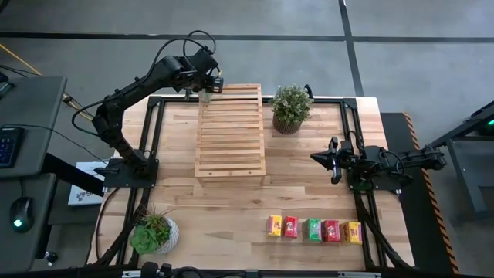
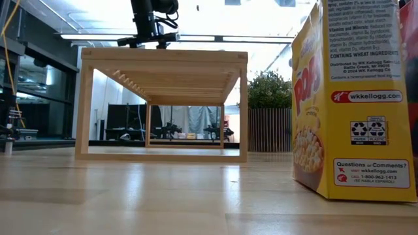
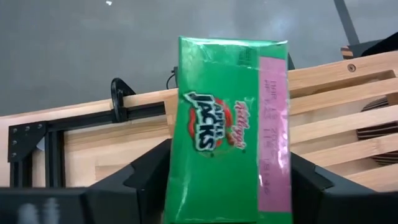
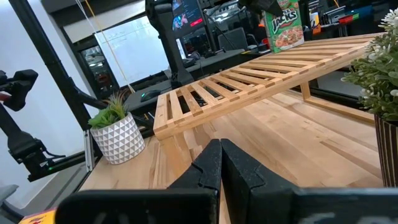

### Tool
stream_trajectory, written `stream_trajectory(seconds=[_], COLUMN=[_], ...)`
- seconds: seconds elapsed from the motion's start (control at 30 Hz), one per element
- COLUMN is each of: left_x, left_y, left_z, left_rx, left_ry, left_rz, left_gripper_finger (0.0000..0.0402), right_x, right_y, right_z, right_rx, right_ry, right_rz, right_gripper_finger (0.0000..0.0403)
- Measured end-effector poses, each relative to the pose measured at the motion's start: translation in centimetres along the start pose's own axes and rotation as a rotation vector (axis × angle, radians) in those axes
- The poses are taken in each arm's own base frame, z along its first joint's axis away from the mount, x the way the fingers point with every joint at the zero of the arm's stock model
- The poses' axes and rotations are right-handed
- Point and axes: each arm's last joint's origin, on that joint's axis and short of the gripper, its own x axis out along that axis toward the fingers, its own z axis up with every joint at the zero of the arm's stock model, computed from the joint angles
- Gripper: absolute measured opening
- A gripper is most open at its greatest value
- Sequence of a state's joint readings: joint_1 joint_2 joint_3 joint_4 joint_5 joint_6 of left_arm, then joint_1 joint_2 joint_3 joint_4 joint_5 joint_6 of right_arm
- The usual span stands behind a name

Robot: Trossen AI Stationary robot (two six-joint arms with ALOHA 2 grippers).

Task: Stack cereal on shelf
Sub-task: Put the left green cereal box on the shelf

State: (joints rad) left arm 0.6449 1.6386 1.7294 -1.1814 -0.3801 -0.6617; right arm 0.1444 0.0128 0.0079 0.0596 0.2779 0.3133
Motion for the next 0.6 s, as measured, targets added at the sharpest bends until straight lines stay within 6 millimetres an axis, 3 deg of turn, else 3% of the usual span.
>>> stream_trajectory(seconds=[0.6], left_x=[-0.93], left_y=[0.44], left_z=[0.26], left_rx=[-0.023], left_ry=[-0.016], left_rz=[-0.053], left_gripper_finger=[0.0223], right_x=[0.0], right_y=[0.0], right_z=[0.0], right_rx=[0.0], right_ry=[0.0], right_rz=[0.0], right_gripper_finger=[0.0])
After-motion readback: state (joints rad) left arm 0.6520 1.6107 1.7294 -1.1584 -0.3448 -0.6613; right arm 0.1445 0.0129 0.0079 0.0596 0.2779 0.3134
